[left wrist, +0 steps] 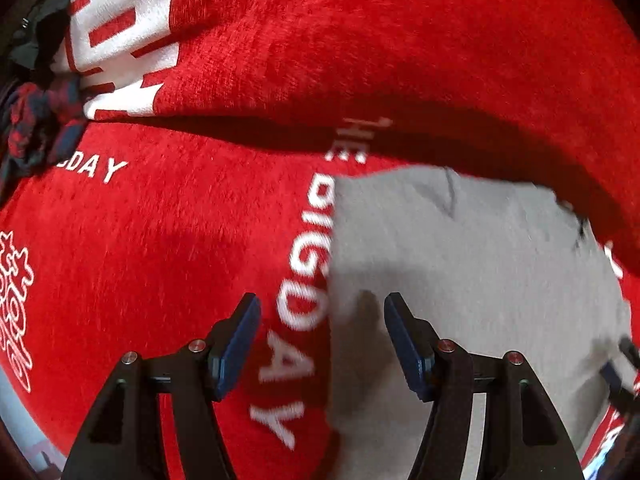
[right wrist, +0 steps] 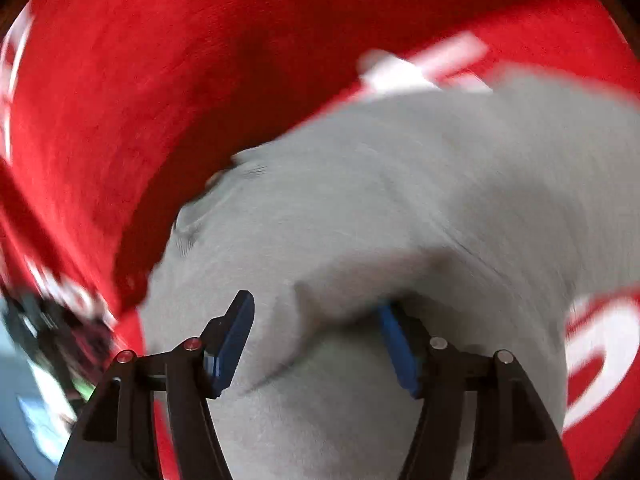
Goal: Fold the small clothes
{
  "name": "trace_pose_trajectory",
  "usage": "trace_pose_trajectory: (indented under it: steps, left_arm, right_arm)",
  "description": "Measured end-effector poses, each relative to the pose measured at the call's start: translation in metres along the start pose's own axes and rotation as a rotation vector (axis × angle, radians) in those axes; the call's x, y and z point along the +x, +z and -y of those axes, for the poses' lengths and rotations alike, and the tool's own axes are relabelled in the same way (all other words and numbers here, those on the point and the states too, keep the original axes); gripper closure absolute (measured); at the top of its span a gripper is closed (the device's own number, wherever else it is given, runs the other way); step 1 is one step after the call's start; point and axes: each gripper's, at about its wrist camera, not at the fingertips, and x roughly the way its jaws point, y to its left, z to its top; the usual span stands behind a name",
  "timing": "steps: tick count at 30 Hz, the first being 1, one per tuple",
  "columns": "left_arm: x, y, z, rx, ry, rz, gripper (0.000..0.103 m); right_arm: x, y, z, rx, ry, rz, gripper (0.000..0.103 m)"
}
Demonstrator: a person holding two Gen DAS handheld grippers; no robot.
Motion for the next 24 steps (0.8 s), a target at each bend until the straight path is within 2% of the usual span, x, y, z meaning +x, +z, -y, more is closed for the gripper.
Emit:
trace_pose_trajectory:
  steps: [2,5,6,7,8,9,11,13,16,17,18,19,20,21,23,24]
  left_arm:
    - [0.011,0.011,-0.001,-0.011,-0.015,-0.039,0.038]
    - [0.022,0.02,0.004,-0.005,-0.013,-0.066,0.038]
    - [0.022,0.022,0.008,0.001,-0.007,-0.058,0.038]
    - [0.02,0.023,0.01,0.006,0.0,-0.052,0.038]
    - [0.019,0.024,0.012,0.01,0.003,-0.047,0.038]
    - [0.016,0.022,0.014,0.012,0.003,-0.04,0.038]
    - [0.014,0.02,0.017,0.018,0.01,-0.031,0.038]
    - [0.013,0.019,0.016,0.014,0.021,-0.026,0.038]
    - [0.009,0.015,0.008,-0.02,0.022,-0.025,0.038]
    - [0.007,0.014,0.006,-0.026,0.02,-0.023,0.038]
    - [0.002,0.012,0.002,-0.024,0.016,-0.016,0.038]
    - [-0.001,0.012,-0.001,-0.016,0.012,-0.011,0.038]
    - [-0.003,0.011,-0.005,-0.002,0.01,-0.01,0.038]
    - [-0.005,0.01,-0.007,0.012,0.006,-0.016,0.038]
    - [-0.004,0.013,-0.015,0.018,-0.027,-0.043,0.038]
    - [-0.002,0.017,-0.017,0.014,-0.048,-0.055,0.038]
  right_arm:
    - [-0.002,0.004,0.007,0.049,0.029,0.004,0.035]
    - [0.003,0.013,0.009,0.096,0.015,0.001,0.036]
    - [0.005,0.018,0.006,0.1,-0.009,-0.005,0.041]
    - [0.012,0.015,-0.008,0.081,-0.034,-0.013,0.052]
    - [0.014,0.019,-0.016,0.044,-0.042,-0.025,0.092]
    - [0.013,0.023,-0.031,-0.029,-0.038,-0.025,0.095]
    - [0.005,0.028,-0.054,-0.154,-0.001,0.003,0.095]
    - [-0.002,0.031,-0.066,-0.254,-0.012,0.044,0.095]
    - [0.011,0.04,-0.05,-0.231,-0.108,0.022,0.094]
    - [0.015,0.042,-0.037,-0.2,-0.156,-0.005,0.091]
    - [0.02,0.041,-0.026,-0.167,-0.201,-0.032,0.083]
    - [0.02,0.039,-0.018,-0.137,-0.21,-0.041,0.082]
    - [0.014,0.035,-0.013,-0.12,-0.183,-0.025,0.08]
    - [0.008,0.031,-0.011,-0.106,-0.18,-0.014,0.07]
    - [0.002,0.022,-0.013,-0.1,-0.172,-0.013,0.057]
    - [0.001,0.016,-0.014,-0.097,-0.165,-0.016,0.055]
